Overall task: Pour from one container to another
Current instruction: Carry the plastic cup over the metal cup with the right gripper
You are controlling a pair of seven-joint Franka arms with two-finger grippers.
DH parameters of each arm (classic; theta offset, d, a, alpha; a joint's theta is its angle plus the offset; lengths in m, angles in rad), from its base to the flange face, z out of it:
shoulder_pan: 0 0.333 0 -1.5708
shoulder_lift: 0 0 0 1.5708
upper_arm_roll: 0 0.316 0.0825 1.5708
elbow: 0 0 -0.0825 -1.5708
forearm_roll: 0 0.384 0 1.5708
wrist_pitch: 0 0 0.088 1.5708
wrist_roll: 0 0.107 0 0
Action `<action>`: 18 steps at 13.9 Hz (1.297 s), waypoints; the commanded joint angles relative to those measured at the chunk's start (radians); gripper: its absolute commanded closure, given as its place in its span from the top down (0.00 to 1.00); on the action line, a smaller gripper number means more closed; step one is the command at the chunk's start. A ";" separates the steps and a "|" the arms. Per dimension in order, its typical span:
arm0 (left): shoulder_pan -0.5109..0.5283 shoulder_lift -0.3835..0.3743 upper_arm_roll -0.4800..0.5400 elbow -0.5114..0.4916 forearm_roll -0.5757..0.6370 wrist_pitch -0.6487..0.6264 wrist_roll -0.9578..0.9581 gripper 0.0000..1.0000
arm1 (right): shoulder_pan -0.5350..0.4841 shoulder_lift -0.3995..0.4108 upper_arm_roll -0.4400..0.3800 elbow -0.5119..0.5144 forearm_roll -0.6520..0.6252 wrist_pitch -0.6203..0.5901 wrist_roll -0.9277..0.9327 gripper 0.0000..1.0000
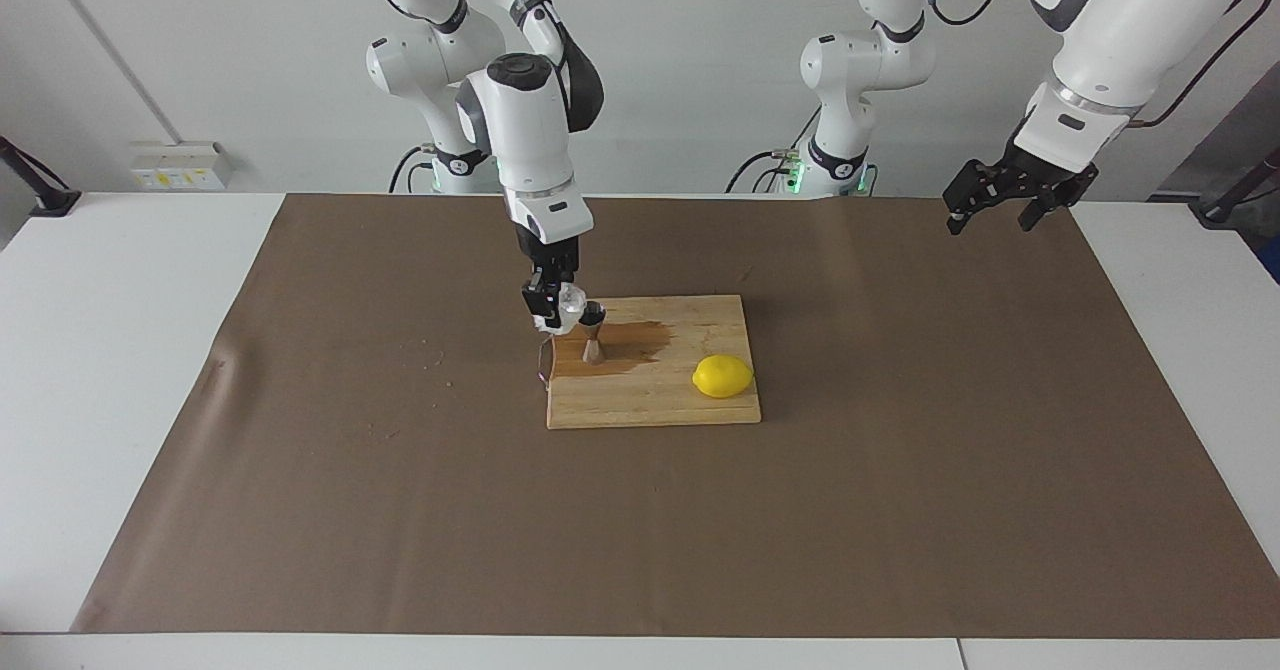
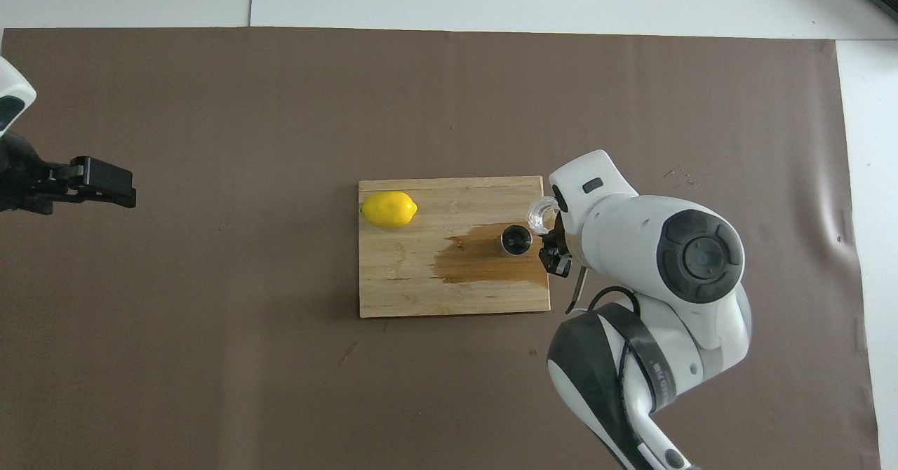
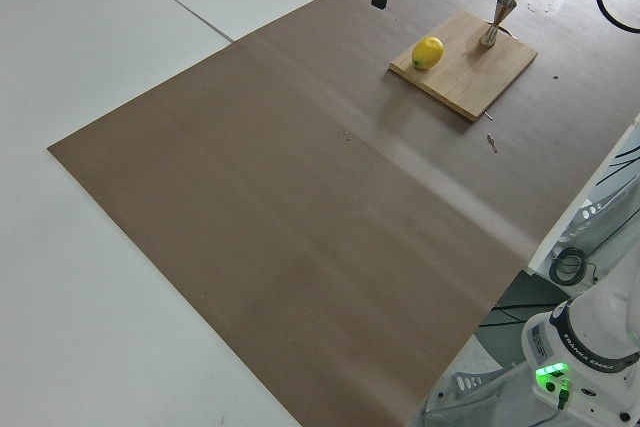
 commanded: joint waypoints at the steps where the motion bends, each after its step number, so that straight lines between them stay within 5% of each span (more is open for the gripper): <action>1: 0.079 -0.005 -0.062 -0.007 -0.010 0.015 0.018 1.00 | 0.041 0.000 -0.004 0.016 -0.095 -0.057 0.074 0.00; 18: 0.024 -0.008 -0.003 0.040 -0.012 -0.086 0.001 1.00 | 0.134 -0.002 0.004 0.056 -0.454 -0.237 0.248 0.00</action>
